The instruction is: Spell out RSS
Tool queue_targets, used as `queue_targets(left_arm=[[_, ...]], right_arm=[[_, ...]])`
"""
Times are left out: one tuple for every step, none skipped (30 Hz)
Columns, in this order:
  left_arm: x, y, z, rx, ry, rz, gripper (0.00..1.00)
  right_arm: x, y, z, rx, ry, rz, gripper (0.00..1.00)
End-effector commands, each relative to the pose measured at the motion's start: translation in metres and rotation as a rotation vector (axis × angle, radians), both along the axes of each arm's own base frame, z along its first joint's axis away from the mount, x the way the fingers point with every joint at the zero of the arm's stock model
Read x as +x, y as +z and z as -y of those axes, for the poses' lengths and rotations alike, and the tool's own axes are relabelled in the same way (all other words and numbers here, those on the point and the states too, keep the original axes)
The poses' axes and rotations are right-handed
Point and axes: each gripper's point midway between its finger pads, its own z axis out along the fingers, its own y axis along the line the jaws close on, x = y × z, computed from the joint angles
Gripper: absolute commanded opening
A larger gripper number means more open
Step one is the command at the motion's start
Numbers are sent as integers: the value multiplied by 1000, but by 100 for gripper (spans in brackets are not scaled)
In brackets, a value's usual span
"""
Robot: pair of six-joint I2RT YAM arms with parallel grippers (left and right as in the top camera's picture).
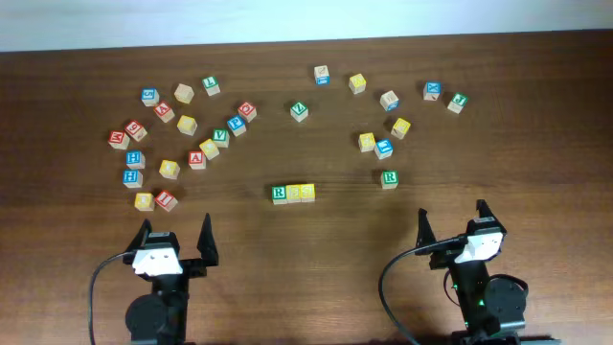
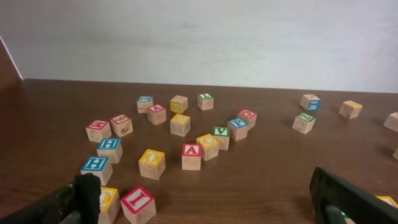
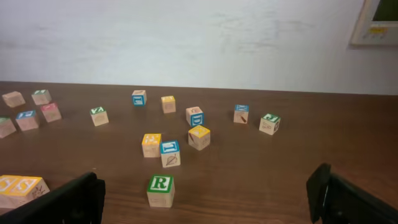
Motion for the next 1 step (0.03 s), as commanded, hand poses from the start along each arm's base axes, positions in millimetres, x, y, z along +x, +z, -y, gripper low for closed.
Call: queue_targets(left_arm=[[0, -1, 2, 14, -12, -1, 99]], right_arm=[[0, -2, 4, -4, -18, -3, 98]])
